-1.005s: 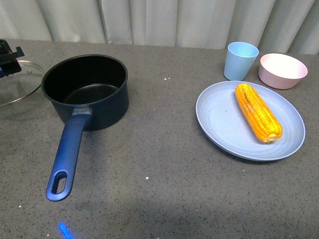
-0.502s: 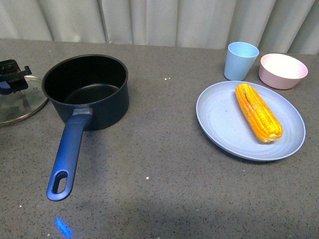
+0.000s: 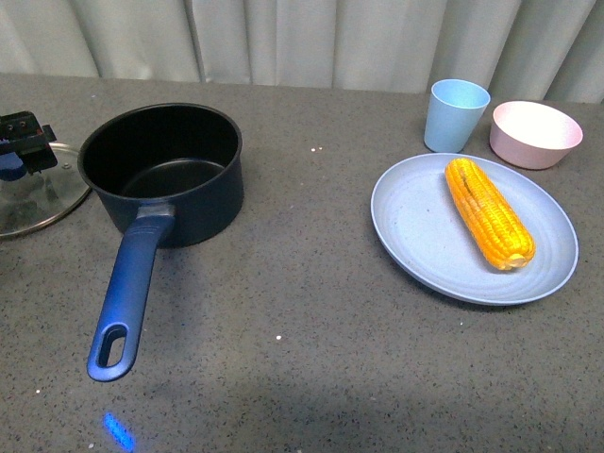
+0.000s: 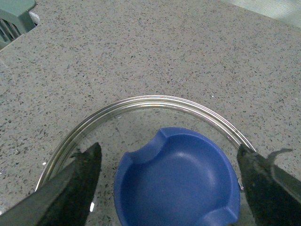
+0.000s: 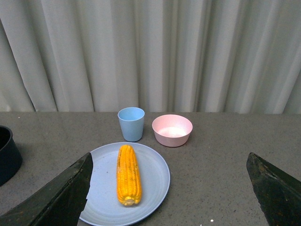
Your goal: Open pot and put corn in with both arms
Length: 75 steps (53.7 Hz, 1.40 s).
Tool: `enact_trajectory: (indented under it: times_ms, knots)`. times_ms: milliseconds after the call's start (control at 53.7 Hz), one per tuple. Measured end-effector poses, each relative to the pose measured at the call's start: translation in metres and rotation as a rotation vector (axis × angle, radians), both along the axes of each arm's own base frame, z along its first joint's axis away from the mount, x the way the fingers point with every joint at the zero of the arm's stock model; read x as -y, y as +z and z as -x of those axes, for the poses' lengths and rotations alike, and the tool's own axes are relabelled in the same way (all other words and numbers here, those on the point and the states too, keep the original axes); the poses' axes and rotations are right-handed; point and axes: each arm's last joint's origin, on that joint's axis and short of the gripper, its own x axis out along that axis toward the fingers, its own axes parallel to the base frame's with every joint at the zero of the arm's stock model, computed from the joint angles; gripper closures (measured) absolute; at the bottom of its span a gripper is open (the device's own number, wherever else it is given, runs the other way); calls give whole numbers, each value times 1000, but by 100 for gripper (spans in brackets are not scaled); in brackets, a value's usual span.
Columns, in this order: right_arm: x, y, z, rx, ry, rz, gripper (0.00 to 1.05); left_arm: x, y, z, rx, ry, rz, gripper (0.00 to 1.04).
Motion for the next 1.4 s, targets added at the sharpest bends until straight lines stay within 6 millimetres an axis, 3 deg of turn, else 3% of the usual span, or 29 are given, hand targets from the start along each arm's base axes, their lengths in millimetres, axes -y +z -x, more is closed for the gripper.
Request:
enact_trajectory:
  times_ms: [93, 372, 1135, 1228, 1340, 1396]
  knots:
    - [0, 0, 0, 0, 0, 0, 9, -1, 6, 3, 14, 3, -4, 5]
    - [0, 0, 0, 0, 0, 0, 9, -6, 47, 24, 92, -10, -12, 6]
    - [0, 0, 0, 0, 0, 0, 9, 31, 150, 159, 239, -178, 90, 7]
    - [0, 0, 0, 0, 0, 0, 9, 39, 156, 179, 339, -313, -8, 20]
    - [0, 0, 0, -1, 0, 0, 9, 55, 154, 216, 354, -366, -89, 44]
    - [0, 0, 0, 0, 0, 0, 9, 58, 153, 224, 361, -367, -107, 53]
